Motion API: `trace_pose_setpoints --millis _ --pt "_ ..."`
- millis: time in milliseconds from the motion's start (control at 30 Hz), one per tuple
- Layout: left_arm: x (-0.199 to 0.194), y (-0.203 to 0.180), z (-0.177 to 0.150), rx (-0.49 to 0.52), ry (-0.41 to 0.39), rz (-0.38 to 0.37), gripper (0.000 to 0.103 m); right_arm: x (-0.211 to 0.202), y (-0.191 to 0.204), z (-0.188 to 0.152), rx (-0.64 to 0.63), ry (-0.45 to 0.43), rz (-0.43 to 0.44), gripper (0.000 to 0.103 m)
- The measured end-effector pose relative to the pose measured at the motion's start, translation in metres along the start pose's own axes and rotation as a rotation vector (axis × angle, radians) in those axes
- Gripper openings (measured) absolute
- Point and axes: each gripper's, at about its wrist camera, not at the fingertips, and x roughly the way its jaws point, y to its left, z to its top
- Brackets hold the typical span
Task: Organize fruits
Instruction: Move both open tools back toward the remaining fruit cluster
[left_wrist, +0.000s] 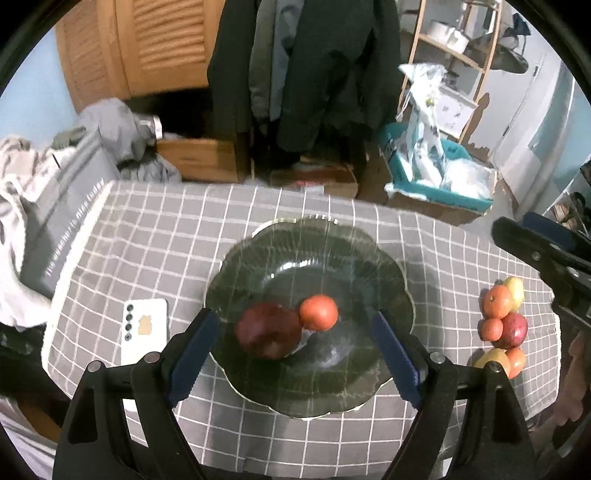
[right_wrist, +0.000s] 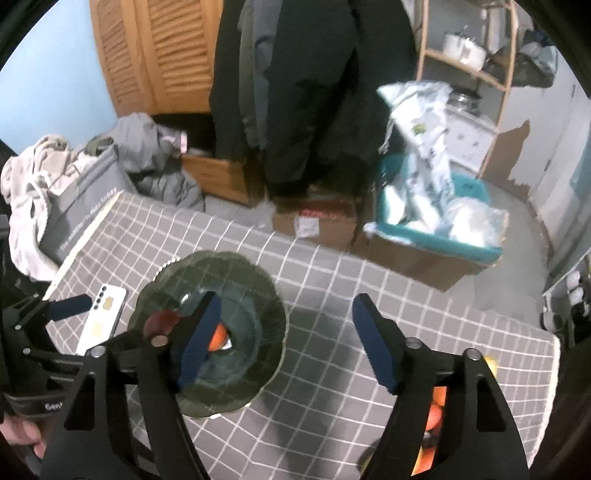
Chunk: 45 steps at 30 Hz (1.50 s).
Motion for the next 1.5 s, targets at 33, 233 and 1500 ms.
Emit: trace_pose_setpoints --millis 33,233,1500 --pt "-0.004 -0.001 0.001 0.002 -0.013 -0.003 0.087 -0.006 -0.002 0.000 -0.001 -0.011 -0.003 0.079" --pt "-0.027 -0.018 0.001 0.028 -0.082 -0.028 0.090 -0.038 -0.018 -0.005 0.008 -0.075 -0.025 0.083" --pt "-0.058 -0.198 -0.021 0.352 -0.127 -0.217 0.102 -0.123 -0.161 -0.114 0.246 -0.098 -0.230 0.084"
